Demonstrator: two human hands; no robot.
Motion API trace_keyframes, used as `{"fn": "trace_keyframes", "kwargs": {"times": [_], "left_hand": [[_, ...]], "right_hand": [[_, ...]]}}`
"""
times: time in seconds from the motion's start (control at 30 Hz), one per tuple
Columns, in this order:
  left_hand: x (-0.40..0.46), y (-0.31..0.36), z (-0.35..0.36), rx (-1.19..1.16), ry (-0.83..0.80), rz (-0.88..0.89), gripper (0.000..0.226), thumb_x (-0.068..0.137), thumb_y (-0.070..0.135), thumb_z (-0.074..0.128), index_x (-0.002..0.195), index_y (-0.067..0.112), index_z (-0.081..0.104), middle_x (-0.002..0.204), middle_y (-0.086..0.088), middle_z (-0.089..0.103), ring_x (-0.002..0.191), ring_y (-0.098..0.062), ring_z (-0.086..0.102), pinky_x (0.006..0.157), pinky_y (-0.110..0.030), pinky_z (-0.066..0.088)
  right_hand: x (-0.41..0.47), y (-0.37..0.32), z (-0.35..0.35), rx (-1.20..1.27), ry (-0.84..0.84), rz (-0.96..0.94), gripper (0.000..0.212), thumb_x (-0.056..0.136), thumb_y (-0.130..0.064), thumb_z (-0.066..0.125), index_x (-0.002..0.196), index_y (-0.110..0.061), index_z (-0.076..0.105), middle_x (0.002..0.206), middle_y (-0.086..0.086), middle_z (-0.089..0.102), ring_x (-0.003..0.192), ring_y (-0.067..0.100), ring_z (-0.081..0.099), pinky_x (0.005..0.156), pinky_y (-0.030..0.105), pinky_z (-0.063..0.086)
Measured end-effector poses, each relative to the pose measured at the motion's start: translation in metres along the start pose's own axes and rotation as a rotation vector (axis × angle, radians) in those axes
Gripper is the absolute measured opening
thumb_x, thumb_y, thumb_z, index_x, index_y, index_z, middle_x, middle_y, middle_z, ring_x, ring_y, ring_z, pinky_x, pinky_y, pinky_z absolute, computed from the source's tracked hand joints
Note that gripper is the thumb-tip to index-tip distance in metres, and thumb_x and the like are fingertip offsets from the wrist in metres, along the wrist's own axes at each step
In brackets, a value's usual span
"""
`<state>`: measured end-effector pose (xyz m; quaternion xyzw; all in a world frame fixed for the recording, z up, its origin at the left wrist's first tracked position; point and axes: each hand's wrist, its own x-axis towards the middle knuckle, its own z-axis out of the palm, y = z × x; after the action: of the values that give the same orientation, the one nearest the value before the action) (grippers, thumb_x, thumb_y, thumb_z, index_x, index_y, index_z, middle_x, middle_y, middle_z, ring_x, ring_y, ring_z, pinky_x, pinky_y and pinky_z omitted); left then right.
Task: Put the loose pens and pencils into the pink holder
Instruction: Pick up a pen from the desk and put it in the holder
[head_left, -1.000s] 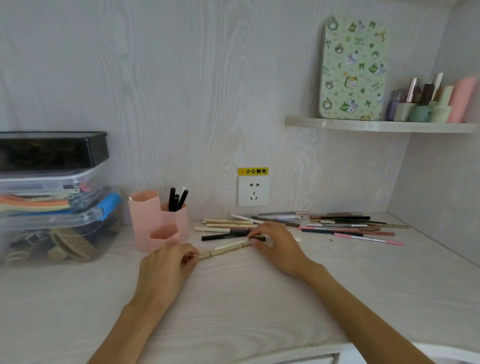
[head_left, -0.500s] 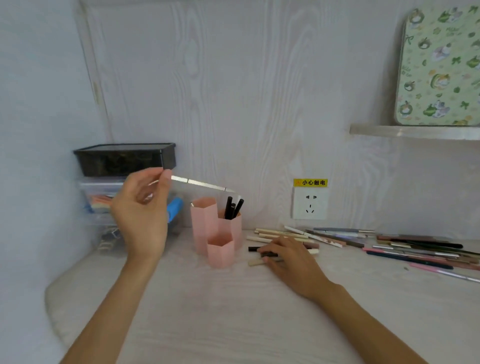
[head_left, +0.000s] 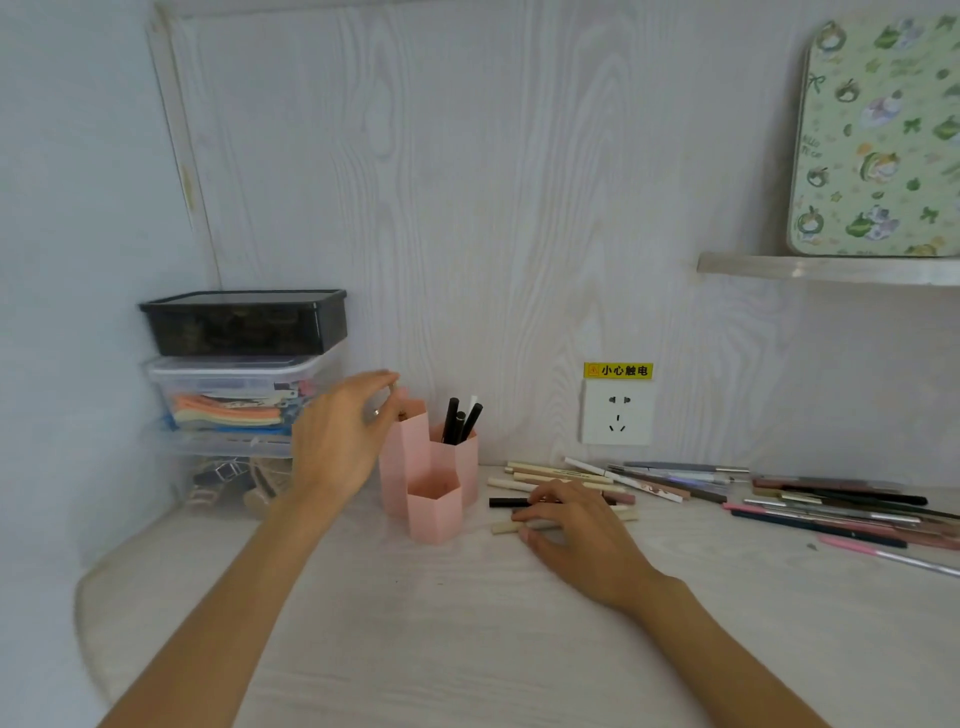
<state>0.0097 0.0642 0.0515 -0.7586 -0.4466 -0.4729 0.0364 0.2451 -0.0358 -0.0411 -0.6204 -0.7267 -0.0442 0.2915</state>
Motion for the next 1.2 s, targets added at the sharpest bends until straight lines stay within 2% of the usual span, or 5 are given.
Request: {"fn": "trace_keyframes", "kwargs": {"times": [0.17,0.3,0.47,0.83,1.2], "left_hand": [[-0.046,-0.002,0.027,-0.394,0.283,-0.219,0.066,0.082,0.034,0.069,0.138,0.019,0.037,0.140,-0.003,0.044,0.127,-0.021,0.042,0.105,-0.040,0.038],[-0.064,-0.003,0.045,-0.517,0.096,-0.475,0.084,0.072,0.044,0.075,0.139,0.022,0.029,0.139,0.001,0.042,0.122,-0.020,0.047,0.099,-0.045,0.043],[-0.072,-0.009,0.053,-0.407,-0.009,-0.409,0.068,0.076,0.046,0.069,0.133,0.032,0.036,0.131,0.007,0.051,0.111,-0.014,0.053,0.086,-0.037,0.048],[-0.073,-0.011,0.053,-0.524,-0.033,-0.475,0.052,0.086,0.037,0.061,0.135,0.038,0.042,0.132,0.009,0.055,0.118,-0.014,0.053,0.091,-0.033,0.042],[-0.073,-0.009,0.052,-0.517,-0.004,-0.514,0.045,0.092,0.051,0.046,0.135,0.038,0.041,0.128,0.011,0.058,0.116,-0.015,0.055,0.085,-0.025,0.036]], "right_hand": [[0.001,-0.002,-0.005,-0.003,0.013,-0.024,0.018,0.087,-0.036,0.059,0.102,-0.030,0.068,0.114,-0.014,0.056,0.114,0.003,0.045,0.096,0.017,0.027],[0.003,-0.006,-0.015,-0.071,0.145,-0.051,0.014,0.089,-0.031,0.058,0.100,-0.027,0.066,0.104,-0.011,0.063,0.101,0.008,0.053,0.088,0.017,0.033],[0.009,-0.024,-0.037,0.268,0.455,0.127,0.011,0.090,-0.034,0.054,0.100,-0.039,0.051,0.086,-0.021,0.063,0.078,-0.001,0.059,0.067,0.014,0.043],[0.110,-0.121,-0.087,0.834,0.854,-0.054,0.028,0.096,-0.013,0.048,0.121,-0.024,0.047,0.088,0.001,0.066,0.083,0.013,0.068,0.078,0.024,0.056],[0.130,-0.127,-0.002,0.262,0.363,0.016,0.023,0.095,-0.030,0.047,0.116,-0.027,0.057,0.105,-0.003,0.072,0.098,0.011,0.066,0.085,0.024,0.050]]}}
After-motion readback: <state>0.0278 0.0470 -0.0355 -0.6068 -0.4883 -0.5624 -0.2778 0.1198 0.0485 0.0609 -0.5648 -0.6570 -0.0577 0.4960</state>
